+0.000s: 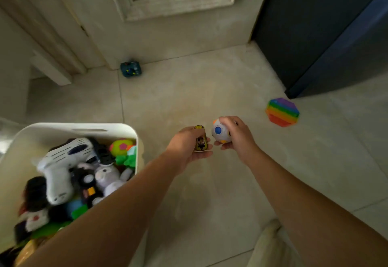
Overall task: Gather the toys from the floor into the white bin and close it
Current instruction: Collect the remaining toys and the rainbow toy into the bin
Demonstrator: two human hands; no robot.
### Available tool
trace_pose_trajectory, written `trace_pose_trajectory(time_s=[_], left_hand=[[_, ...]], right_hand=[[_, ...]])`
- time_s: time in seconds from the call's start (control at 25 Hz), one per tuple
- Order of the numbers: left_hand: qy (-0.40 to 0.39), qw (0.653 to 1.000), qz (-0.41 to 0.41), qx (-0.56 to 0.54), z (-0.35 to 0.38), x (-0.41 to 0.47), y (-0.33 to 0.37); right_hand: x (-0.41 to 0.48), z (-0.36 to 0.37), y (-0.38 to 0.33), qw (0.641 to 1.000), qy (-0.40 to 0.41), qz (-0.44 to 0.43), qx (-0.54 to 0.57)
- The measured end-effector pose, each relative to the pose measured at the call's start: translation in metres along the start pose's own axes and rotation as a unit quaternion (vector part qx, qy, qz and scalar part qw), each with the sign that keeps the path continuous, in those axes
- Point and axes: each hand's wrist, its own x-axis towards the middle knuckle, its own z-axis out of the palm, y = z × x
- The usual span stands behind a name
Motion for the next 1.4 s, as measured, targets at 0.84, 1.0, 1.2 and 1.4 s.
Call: trace_pose_trajectory(time_s=[0.84, 1.0, 1.2, 1.4], left_hand=[[0.05, 0.861, 0.129, 0.489, -0.224, -0.218, -0.051], [0.093, 0.856, 0.173, 0.478, -0.223, -0.214, -0.054], [0.222, 0.897, 0.184, 0.334, -0.232, -0.187, -0.038], [0.262, 0.872, 0.17, 0.378, -0.243, -0.158, -0.046]], right_hand=[[-0.2, 0.19, -0.024, 0.782, -0.319, -0.155, -0.513], [-0.195, 0.189, -0.017, 0.798, -0.281, -0.212, -0.49], [-0.169, 0.209, -0.021, 0.855, -0.116, -0.293, -0.412], [-0.142, 0.213, -0.004, 0.74, -0.096, -0.351, -0.565]])
